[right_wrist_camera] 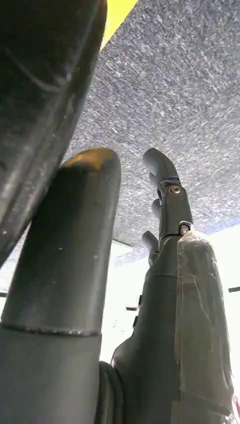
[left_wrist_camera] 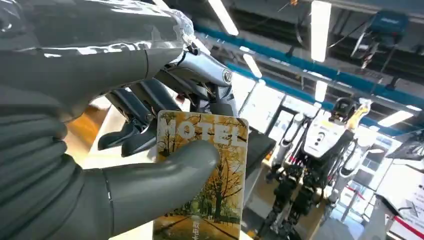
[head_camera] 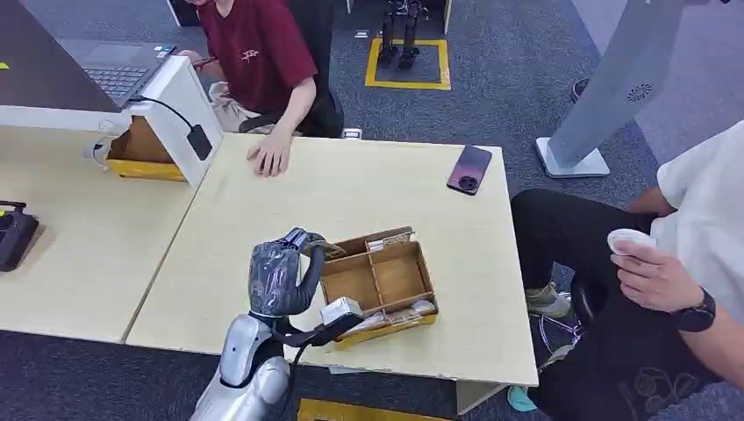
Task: Pass the card to the sensor for recognition and then transmit it.
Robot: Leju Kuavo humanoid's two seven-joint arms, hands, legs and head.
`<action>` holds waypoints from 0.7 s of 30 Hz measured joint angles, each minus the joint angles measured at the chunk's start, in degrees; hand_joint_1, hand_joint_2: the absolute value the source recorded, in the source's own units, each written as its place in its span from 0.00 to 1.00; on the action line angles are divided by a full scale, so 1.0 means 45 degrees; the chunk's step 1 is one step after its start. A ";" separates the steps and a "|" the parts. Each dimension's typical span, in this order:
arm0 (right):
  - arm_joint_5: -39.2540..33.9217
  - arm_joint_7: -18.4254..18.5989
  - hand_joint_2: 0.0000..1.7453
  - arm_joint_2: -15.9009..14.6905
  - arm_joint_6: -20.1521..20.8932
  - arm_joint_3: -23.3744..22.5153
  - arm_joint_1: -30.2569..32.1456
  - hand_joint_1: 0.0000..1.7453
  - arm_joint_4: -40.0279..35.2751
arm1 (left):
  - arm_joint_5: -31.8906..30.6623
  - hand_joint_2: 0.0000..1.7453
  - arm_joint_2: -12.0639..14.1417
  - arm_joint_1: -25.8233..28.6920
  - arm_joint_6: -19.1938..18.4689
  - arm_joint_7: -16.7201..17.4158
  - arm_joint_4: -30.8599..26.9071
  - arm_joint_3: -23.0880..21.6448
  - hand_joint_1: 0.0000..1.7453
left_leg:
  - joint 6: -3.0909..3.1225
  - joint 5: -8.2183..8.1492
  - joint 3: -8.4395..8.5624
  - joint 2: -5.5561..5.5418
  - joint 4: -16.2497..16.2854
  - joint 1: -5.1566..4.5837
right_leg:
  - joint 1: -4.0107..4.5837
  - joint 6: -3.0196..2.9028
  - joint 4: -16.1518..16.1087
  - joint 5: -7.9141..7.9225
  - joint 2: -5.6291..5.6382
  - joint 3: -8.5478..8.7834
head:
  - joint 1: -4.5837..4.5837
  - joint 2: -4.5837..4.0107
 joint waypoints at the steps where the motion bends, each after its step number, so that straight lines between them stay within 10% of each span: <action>1: 0.0101 0.0000 0.00 0.0000 0.0034 0.0000 -0.0004 0.00 0.0000 | -0.0233 1.00 0.0024 -0.0097 0.0000 0.0130 0.0009 0.0039 1.00 | 0.0000 0.0000 -0.0001 0.0000 0.0000 0.0000 | 0.0000 0.0000 0.0000 0.0000 0.0000 0.0000 | 0.0000 0.0000; 21: 0.0888 -0.0238 0.00 0.0000 0.0247 0.0102 -0.0138 0.00 0.0000 | -0.1400 1.00 0.0024 -0.5412 -0.0005 0.1588 0.5993 0.3861 1.00 | -0.0001 0.0037 -0.0014 0.0001 0.0004 -0.0002 | -0.0002 0.0001 0.0000 0.0045 0.0004 -0.0014 | 0.0000 0.0000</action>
